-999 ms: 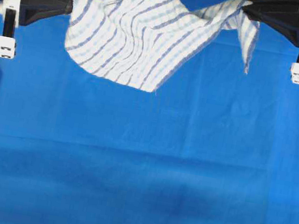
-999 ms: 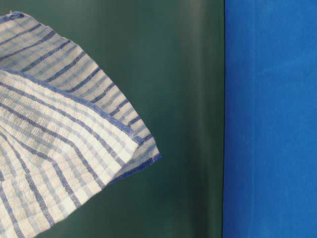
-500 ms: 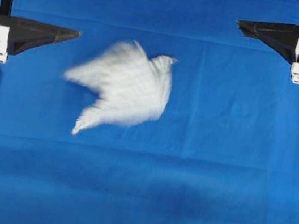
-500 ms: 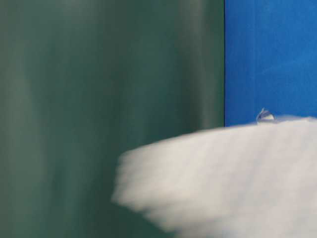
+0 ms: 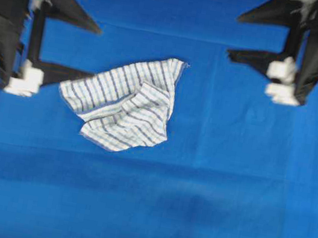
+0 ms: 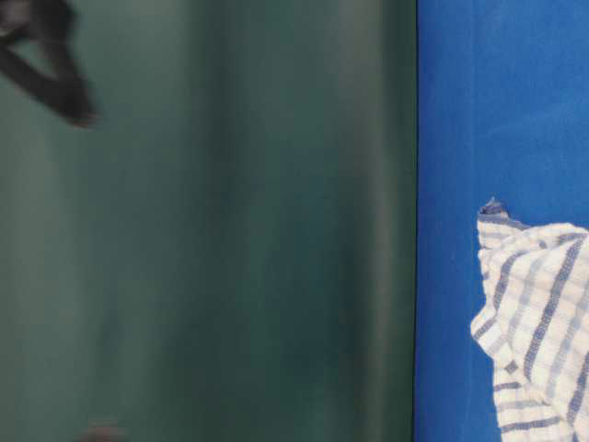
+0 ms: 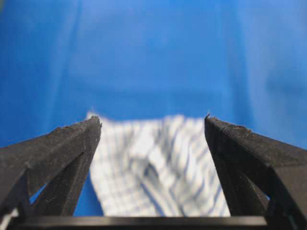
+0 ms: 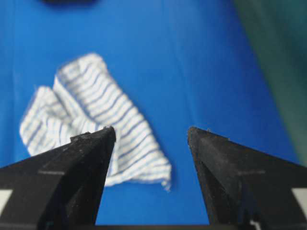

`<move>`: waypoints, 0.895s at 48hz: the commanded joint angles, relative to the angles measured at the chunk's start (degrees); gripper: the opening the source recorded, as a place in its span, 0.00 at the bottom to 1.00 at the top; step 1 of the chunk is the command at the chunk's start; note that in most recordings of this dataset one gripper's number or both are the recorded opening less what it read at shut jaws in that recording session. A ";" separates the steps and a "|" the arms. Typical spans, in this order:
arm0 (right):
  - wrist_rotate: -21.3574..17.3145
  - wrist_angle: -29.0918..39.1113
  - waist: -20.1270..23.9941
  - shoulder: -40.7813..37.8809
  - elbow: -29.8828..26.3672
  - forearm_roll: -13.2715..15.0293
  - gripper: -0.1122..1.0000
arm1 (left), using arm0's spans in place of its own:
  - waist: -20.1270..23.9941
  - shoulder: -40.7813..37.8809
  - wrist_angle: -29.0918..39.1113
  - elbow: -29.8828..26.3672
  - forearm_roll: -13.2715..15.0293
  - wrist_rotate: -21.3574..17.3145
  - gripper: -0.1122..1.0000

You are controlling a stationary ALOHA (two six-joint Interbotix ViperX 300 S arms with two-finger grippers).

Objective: Lift the towel with both arms.

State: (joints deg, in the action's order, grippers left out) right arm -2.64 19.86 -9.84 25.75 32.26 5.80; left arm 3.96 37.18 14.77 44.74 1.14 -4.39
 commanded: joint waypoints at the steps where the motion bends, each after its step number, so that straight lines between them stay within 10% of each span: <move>1: -0.79 -4.39 -0.09 -2.02 1.67 -0.18 0.68 | -0.26 -1.67 -2.29 2.11 0.26 0.09 0.92; 27: -2.81 -31.82 1.93 -24.70 11.43 -0.88 0.68 | -1.58 -16.79 -21.62 17.31 0.26 5.45 0.92; 43: -2.81 -35.86 4.04 -36.39 8.00 -2.29 0.68 | -2.55 -27.69 -27.51 18.28 0.26 5.62 0.92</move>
State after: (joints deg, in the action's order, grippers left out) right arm -5.36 -15.21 -5.80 -10.20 41.84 3.87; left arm 1.58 11.16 -11.78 63.46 1.32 1.14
